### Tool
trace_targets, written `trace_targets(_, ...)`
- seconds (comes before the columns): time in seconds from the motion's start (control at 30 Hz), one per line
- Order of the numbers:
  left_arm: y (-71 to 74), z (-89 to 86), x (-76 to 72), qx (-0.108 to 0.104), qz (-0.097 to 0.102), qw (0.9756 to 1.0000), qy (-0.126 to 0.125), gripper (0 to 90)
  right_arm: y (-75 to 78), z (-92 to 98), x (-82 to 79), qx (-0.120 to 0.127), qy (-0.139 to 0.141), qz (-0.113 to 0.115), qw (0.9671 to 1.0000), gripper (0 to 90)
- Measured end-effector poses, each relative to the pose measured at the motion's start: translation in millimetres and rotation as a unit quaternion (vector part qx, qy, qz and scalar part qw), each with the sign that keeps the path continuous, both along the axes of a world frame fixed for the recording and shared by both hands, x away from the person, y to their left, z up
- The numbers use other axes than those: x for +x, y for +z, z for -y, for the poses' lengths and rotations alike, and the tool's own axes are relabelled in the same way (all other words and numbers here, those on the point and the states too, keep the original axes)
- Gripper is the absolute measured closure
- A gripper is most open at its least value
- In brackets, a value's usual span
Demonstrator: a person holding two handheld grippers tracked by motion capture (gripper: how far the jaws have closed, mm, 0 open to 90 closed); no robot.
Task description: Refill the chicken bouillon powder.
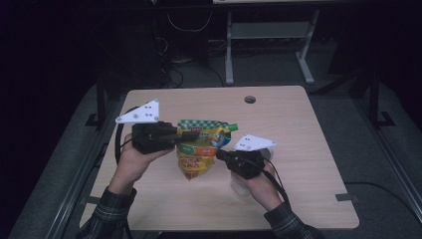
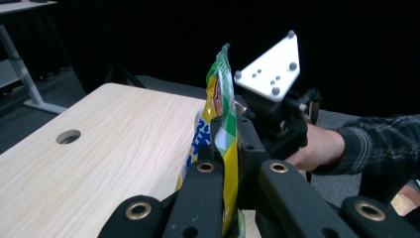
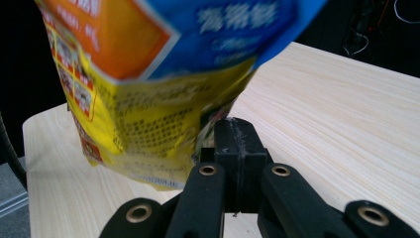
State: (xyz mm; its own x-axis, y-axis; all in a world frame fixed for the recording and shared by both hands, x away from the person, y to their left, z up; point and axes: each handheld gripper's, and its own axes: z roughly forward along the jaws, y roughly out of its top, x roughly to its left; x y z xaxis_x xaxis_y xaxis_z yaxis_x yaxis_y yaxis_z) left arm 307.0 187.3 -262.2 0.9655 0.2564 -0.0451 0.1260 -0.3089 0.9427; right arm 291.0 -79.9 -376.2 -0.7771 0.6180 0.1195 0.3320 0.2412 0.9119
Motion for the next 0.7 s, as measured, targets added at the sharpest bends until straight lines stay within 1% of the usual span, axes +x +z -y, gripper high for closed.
trace_targets(0.03, 1.4, 0.0, -0.6, -0.004, -0.001, 1.0, -0.001, 90.0, 0.0, -1.6, -1.2, -0.003, -0.001, 0.001, 1.0, 90.0)
trace_targets(0.13, 6.2, -0.1, -0.8, -0.005, 0.002, 1.0, -0.003, 90.0, -0.5, -7.2, -5.3, -0.006, 0.0, 0.002, 1.0, 90.0)
trace_targets(0.17, 7.6, 0.3, -1.1, -0.006, 0.002, 1.0, -0.003, 90.0, -0.8, -9.4, -6.7, -0.008, 0.0, 0.006, 0.9999, 90.0)
trace_targets(0.3, 15.6, 3.9, -3.8, -0.002, 0.009, 0.9999, -0.011, 90.0, -1.7, -13.5, -9.8, -0.012, -0.002, 0.013, 0.9998, 90.0)
trace_targets(0.43, 20.2, 5.4, -7.0, -0.007, 0.011, 0.9998, -0.018, 90.0, -1.4, -13.8, -10.7, -0.009, -0.003, 0.021, 0.9997, 90.0)
trace_targets(0.5, 22.4, 5.2, -9.1, -0.012, 0.011, 0.9996, -0.022, 90.0, -1.5, -13.5, -10.6, -0.008, -0.004, 0.018, 0.9998, 90.0)
trace_targets(0.57, 24.3, 5.5, -10.8, -0.012, 0.013, 0.9996, -0.023, 90.0, -1.7, -12.9, -10.2, -0.005, -0.006, 0.021, 0.9997, 89.9)
trace_targets(0.63, 25.0, 6.5, -11.3, -0.013, 0.014, 0.9995, -0.025, 90.0, -2.1, -13.6, -10.4, -0.003, -0.002, 0.016, 0.9999, 90.0)
trace_targets(0.7, 24.7, 9.1, -11.3, -0.012, 0.015, 0.9995, -0.026, 90.0, -2.7, -15.5, -11.5, -0.002, 0.001, 0.018, 0.9998, 90.0)
